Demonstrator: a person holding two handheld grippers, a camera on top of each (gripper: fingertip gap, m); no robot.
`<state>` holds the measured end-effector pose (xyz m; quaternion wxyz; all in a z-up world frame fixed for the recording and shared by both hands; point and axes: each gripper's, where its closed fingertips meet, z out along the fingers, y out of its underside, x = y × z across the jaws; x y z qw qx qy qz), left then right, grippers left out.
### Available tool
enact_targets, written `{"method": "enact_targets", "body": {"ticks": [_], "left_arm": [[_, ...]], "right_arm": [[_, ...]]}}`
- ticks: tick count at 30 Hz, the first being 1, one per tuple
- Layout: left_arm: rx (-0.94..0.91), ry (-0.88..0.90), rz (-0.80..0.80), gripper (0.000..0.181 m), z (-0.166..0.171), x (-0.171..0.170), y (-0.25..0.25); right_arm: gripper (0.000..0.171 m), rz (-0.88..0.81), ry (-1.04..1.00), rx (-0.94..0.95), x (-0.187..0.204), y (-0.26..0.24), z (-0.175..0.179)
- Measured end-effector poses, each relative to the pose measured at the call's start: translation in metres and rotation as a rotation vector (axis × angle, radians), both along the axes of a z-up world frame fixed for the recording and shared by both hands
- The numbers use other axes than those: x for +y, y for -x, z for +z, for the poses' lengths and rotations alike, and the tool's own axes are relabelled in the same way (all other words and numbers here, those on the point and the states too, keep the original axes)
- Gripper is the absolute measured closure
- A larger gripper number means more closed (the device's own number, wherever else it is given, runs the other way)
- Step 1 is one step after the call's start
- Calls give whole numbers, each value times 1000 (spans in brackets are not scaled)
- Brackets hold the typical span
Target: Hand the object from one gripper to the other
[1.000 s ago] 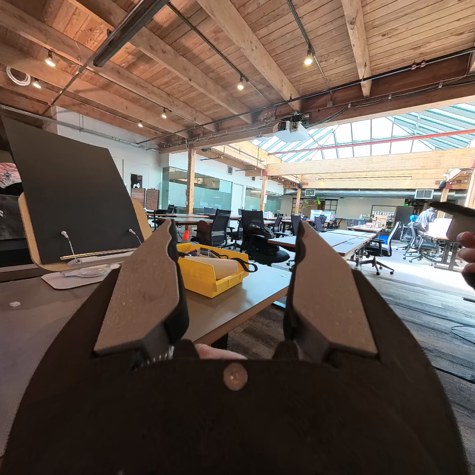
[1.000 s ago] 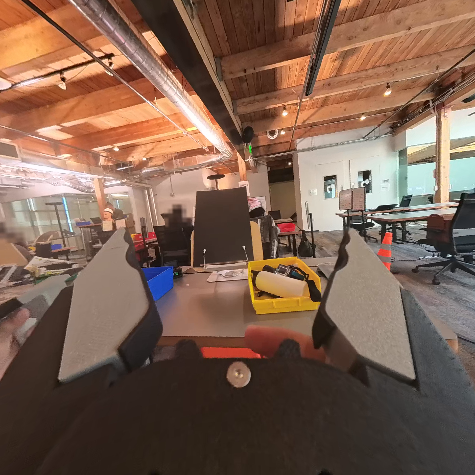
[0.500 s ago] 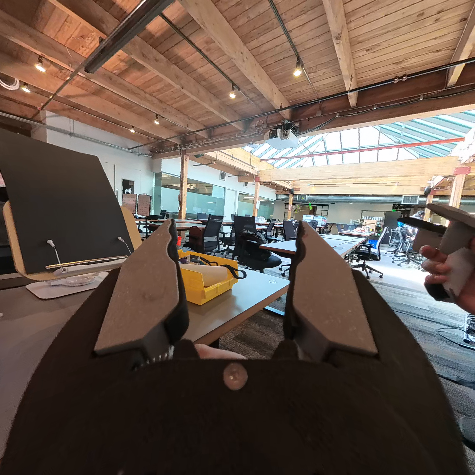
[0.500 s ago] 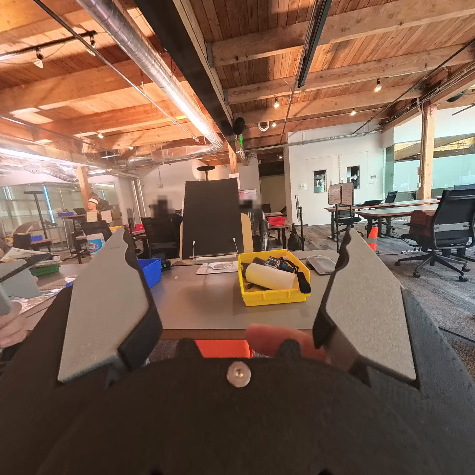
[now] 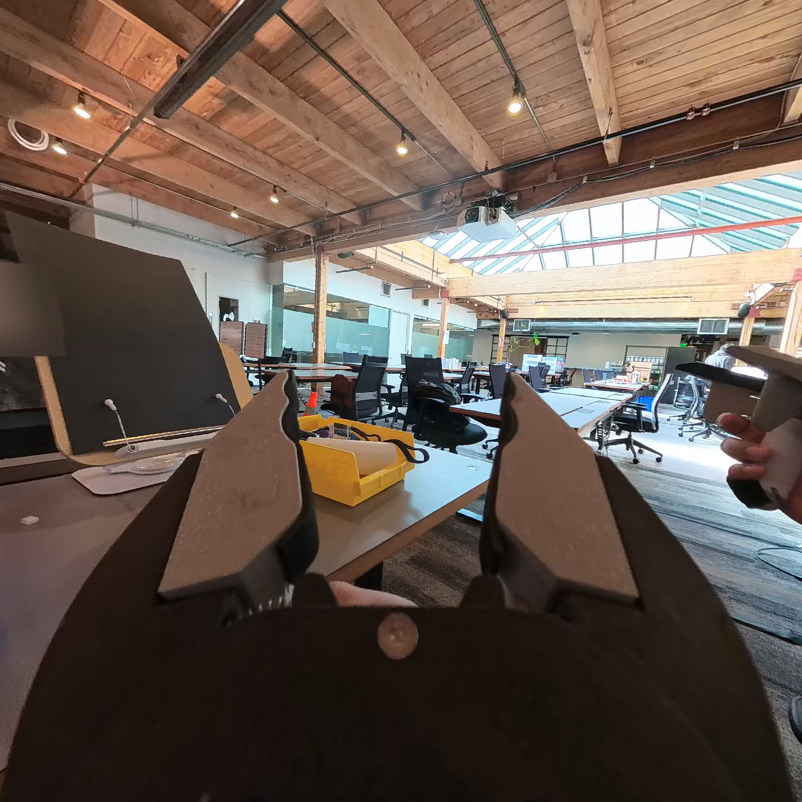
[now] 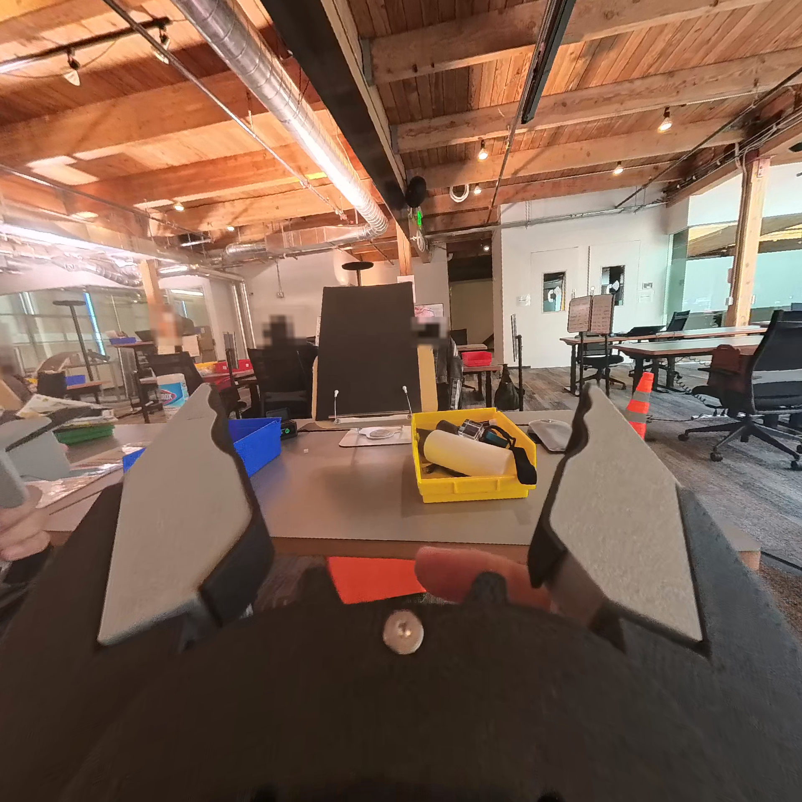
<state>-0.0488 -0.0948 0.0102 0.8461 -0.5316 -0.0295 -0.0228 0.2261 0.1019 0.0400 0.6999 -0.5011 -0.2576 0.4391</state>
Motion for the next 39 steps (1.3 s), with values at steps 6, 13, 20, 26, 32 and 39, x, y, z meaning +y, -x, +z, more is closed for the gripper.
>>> {"method": "enact_targets", "body": {"ticks": [6,13,20,26,32,39], "left_arm": [[-2,10,10,90,-1,0,2],[6,24,9,90,-2,1,-1],[5,39,22,91,-4,1,2],[-26,56,46,91,-8,1,12],[-127,276,114,103,-52,54,60],[-135,640,209,109,-159,155,150]], "right_arm": [[20,189,65,-20,-21,10,-2],[22,186,23,-45,-30,11,-1],[21,208,30,-66,-32,15,-5],[23,215,20,-97,-34,24,-12],[23,274,67,-204,-13,73,-42],[30,405,71,-507,19,223,-145]]}}
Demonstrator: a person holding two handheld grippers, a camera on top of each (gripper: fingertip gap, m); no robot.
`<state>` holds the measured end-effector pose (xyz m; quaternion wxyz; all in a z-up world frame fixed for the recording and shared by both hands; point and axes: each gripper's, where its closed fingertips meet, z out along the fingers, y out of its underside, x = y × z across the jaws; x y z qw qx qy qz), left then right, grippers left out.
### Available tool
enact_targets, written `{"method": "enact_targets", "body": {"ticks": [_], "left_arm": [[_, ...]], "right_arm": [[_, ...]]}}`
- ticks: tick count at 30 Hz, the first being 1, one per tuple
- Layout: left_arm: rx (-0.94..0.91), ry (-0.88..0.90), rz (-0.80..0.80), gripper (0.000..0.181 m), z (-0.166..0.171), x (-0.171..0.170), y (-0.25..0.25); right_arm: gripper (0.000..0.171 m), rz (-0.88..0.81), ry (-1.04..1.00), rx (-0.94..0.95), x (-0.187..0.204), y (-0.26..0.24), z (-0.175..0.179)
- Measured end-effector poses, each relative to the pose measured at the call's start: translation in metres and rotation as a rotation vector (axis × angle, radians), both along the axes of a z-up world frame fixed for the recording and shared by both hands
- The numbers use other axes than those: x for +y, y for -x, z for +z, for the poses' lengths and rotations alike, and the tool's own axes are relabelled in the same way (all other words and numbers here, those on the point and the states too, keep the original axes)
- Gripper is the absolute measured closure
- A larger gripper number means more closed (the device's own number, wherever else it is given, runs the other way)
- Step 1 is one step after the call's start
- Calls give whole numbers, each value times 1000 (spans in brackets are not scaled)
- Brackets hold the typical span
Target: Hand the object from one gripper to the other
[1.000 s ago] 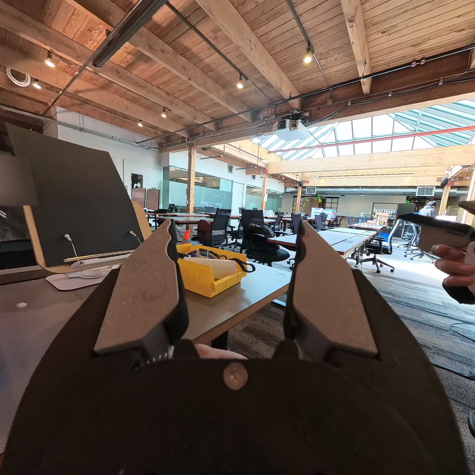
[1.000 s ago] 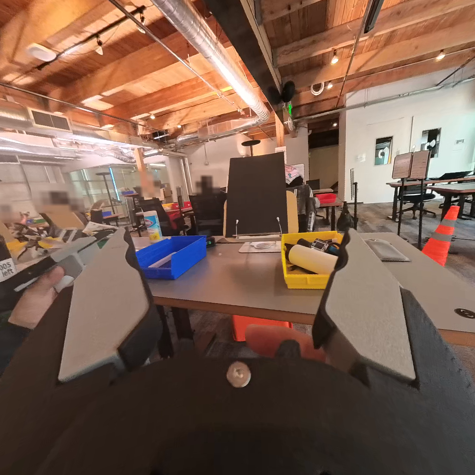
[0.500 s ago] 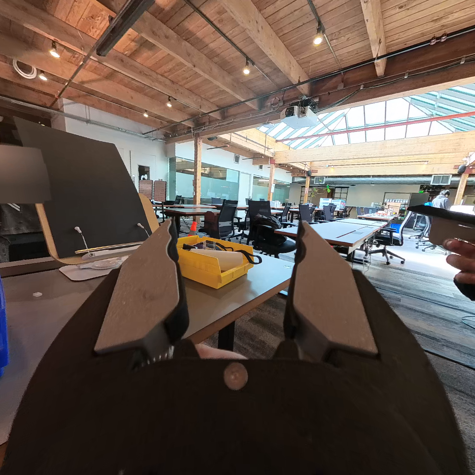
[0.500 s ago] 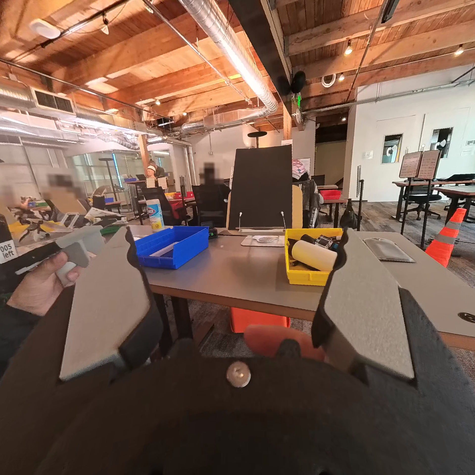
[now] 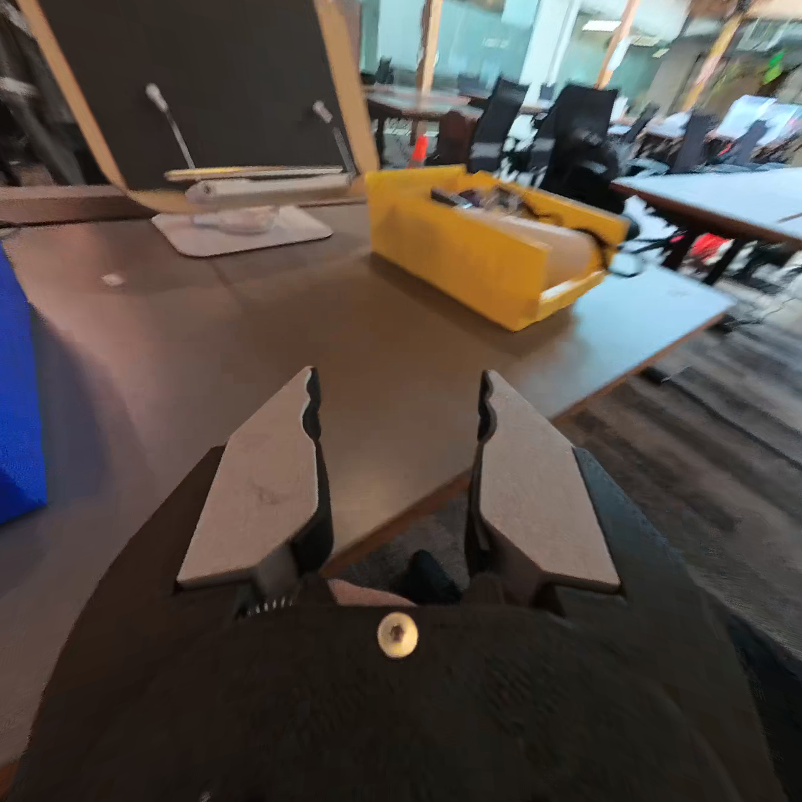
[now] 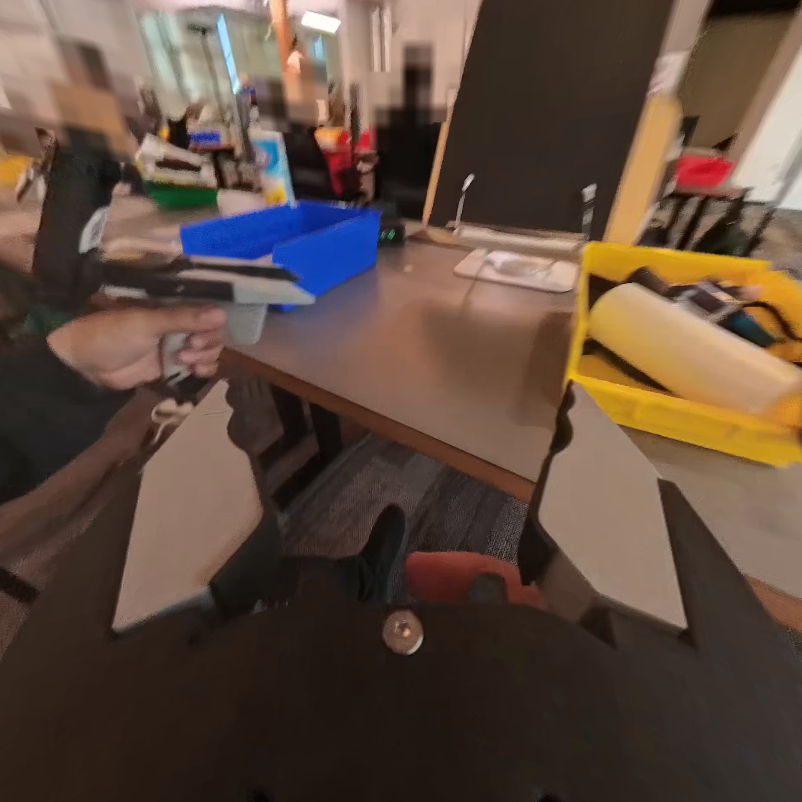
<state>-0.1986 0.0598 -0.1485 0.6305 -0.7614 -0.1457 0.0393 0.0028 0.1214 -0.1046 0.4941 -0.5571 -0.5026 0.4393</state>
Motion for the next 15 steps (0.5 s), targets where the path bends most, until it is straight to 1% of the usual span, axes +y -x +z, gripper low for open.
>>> {"method": "enact_targets", "body": {"ticks": [1,2,3,5,7,9,11,13,15], "left_arm": [[21,34,22,113,-12,15,18],[58,67,40,111,-21,32,36],[94,86,72,108,-26,48,57],[119,94,107,109,-28,83,94],[116,94,108,110,-27,119,124],[143,106,139,112,-31,144,154],[178,142,182,116,-39,158,180],[165,189,173,113,-44,166,190],[164,192,171,114,-47,165,192]], "right_arm": [[33,39,-20,-49,3,27,-16],[36,56,-57,-95,10,54,-29],[37,60,-110,-126,21,81,-36],[38,37,-181,-135,48,135,-39],[37,53,-149,-153,69,187,-45],[35,65,-99,-196,86,232,-61],[34,52,-88,-268,101,266,-85],[33,61,-71,-340,108,285,-110],[31,95,-53,-393,110,298,-118]]}}
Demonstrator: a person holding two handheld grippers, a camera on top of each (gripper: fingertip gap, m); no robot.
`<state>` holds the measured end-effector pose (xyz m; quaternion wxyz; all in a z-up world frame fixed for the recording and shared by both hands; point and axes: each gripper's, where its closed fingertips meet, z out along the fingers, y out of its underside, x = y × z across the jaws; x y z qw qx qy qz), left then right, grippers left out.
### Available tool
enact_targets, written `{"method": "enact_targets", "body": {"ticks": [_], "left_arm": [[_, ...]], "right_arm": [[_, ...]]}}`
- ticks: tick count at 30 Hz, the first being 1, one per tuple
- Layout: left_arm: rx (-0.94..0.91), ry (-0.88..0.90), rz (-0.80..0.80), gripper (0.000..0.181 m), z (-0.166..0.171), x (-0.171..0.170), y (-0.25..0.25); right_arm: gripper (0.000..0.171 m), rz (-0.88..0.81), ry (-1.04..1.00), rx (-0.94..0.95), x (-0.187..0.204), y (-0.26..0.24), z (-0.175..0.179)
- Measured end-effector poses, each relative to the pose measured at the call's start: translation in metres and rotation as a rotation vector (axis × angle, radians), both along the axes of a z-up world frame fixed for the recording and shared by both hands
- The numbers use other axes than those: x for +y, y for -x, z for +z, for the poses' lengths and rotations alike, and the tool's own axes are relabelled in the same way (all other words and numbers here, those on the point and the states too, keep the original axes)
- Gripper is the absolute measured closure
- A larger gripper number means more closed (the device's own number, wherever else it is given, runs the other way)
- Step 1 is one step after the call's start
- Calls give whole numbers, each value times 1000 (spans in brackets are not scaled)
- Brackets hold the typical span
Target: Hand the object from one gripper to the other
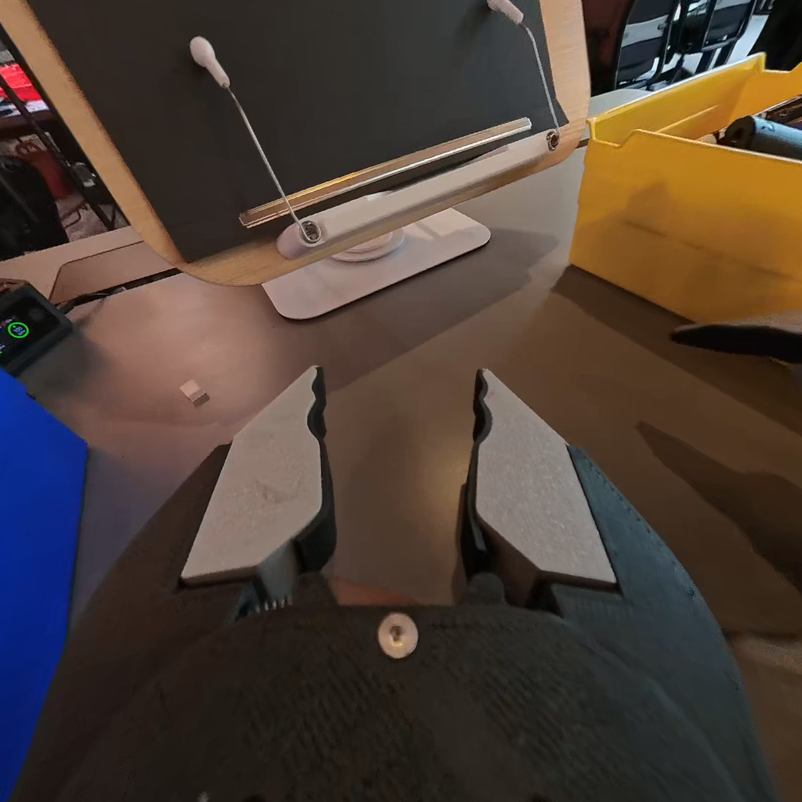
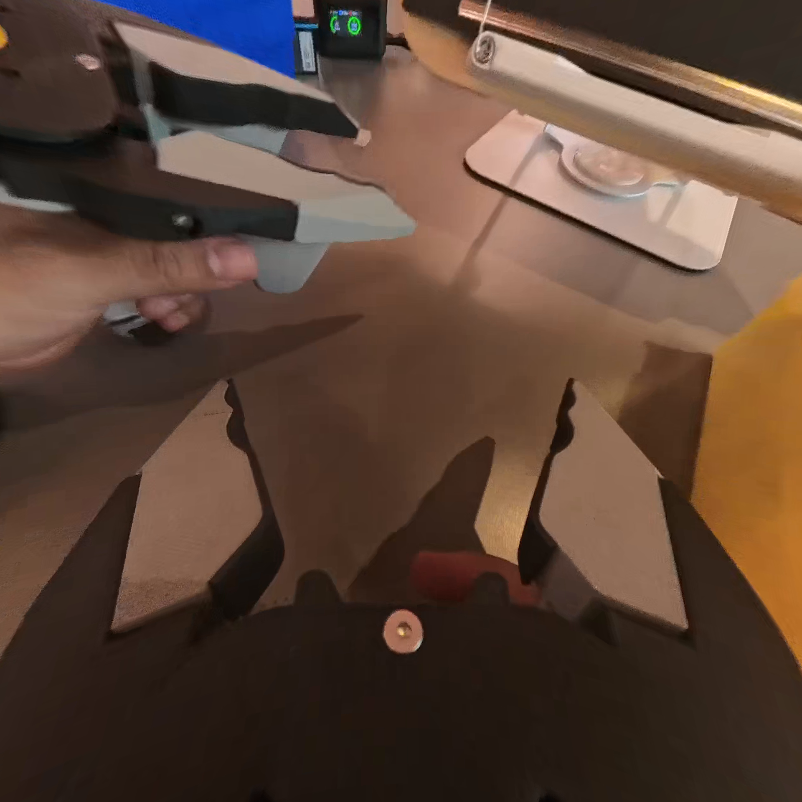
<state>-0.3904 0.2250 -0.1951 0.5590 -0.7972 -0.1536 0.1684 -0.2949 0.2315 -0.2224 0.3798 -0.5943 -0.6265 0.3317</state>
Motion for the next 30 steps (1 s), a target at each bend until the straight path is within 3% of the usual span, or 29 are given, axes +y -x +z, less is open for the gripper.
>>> {"method": "enact_targets", "body": {"ticks": [4,7,11,17,25,30], "left_arm": [[44,-25,70,119,6,-19,15],[57,6,122,128,3,-35,27],[64,-52,170,157,11,-46,34],[151,-44,268,181,16,-54,40],[224,-83,372,181,27,-65,47],[256,-90,366,181,31,-42,65]], "right_arm": [[33,8,-38,-83,9,29,-13],[14,6,-69,-251,12,43,-39],[21,43,64,-316,5,44,-49],[19,-17,67,-321,9,41,-50],[14,-71,77,-330,9,34,-51],[14,-81,79,-332,8,35,-51]]}}
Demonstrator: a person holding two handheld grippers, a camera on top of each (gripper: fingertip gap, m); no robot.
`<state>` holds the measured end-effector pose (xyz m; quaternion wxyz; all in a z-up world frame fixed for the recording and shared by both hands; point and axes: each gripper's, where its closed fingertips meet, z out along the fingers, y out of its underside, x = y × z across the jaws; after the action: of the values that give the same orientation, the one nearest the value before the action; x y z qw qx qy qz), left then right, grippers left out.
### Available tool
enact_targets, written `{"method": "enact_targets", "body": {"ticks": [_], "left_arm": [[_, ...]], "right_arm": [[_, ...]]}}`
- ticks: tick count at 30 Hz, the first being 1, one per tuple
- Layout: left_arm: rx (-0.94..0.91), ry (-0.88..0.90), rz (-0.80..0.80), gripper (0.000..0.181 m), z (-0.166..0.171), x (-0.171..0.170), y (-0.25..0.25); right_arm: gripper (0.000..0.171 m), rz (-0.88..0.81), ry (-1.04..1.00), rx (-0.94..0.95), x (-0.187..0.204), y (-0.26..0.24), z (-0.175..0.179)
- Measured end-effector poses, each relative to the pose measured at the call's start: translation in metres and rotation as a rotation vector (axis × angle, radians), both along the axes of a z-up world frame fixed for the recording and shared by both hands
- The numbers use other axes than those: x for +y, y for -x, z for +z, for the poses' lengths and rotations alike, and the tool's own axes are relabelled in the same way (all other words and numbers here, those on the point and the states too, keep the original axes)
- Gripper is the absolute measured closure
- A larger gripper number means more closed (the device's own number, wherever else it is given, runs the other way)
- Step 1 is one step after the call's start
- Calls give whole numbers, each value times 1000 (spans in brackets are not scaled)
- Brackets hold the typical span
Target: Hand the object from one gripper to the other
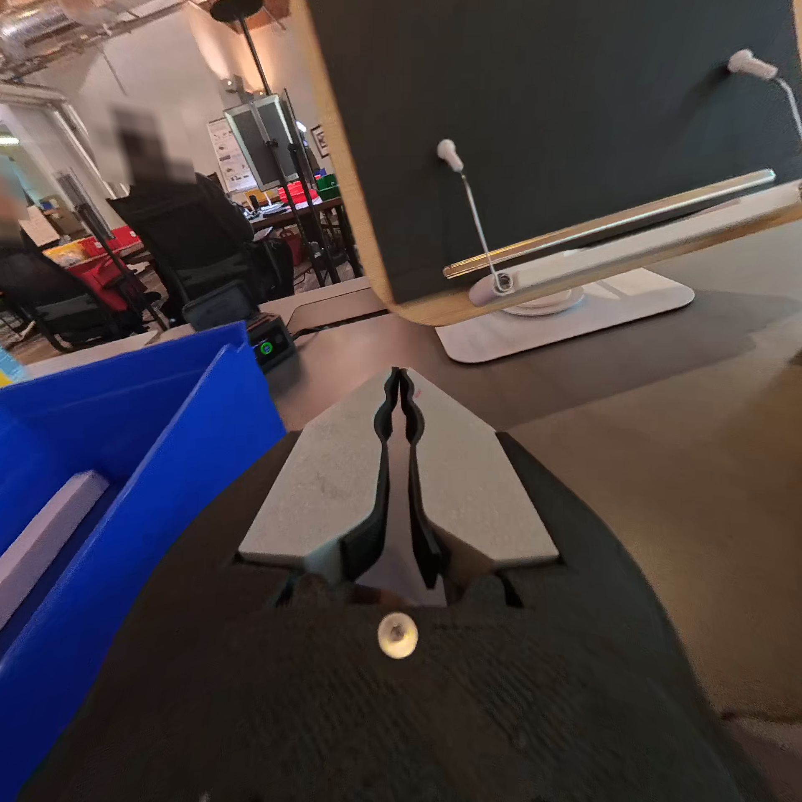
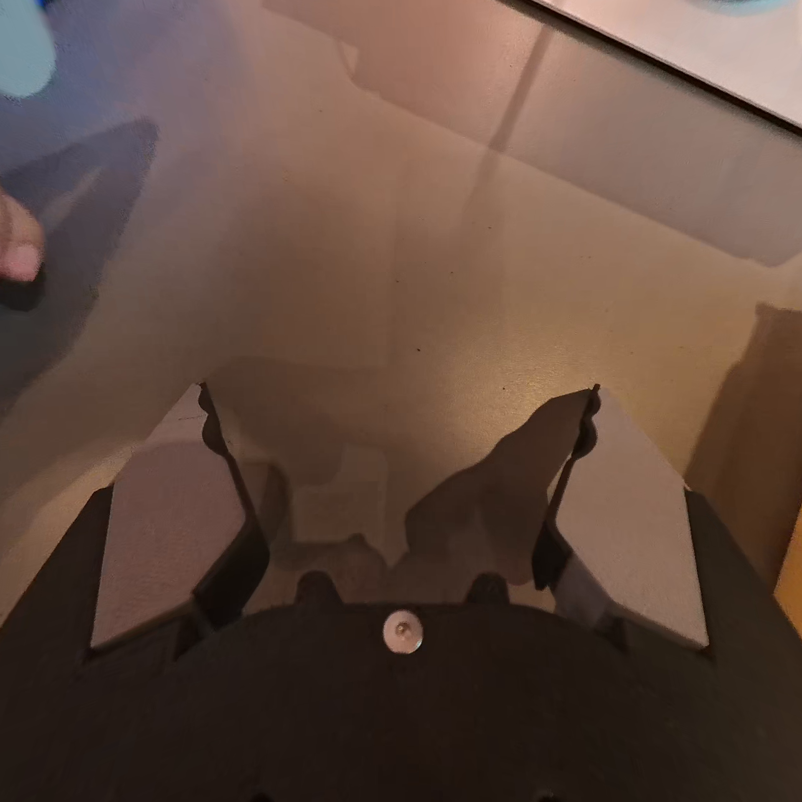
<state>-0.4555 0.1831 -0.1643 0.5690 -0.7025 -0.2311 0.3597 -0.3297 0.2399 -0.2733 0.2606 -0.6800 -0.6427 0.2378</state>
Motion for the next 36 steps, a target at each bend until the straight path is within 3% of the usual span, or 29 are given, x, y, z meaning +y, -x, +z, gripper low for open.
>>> {"method": "enact_targets", "body": {"ticks": [1,5,8,20,27,36], "left_arm": [[7,19,-5,181,-1,8,4],[15,72,-32,181,-2,30,8],[67,72,-28,181,3,29,1],[-54,34,-46,181,-8,16,-19],[-248,-60,-53,181,-19,2,-2],[-278,26,-71,181,-30,11,-1]], "right_arm": [[14,-20,3,-28,2,2,-1],[13,-438,6,-23,31,60,-1],[13,-569,0,-4,39,85,0],[14,-581,-2,1,40,89,0],[14,-409,0,2,49,94,0],[13,-397,-1,2,60,119,0]]}}
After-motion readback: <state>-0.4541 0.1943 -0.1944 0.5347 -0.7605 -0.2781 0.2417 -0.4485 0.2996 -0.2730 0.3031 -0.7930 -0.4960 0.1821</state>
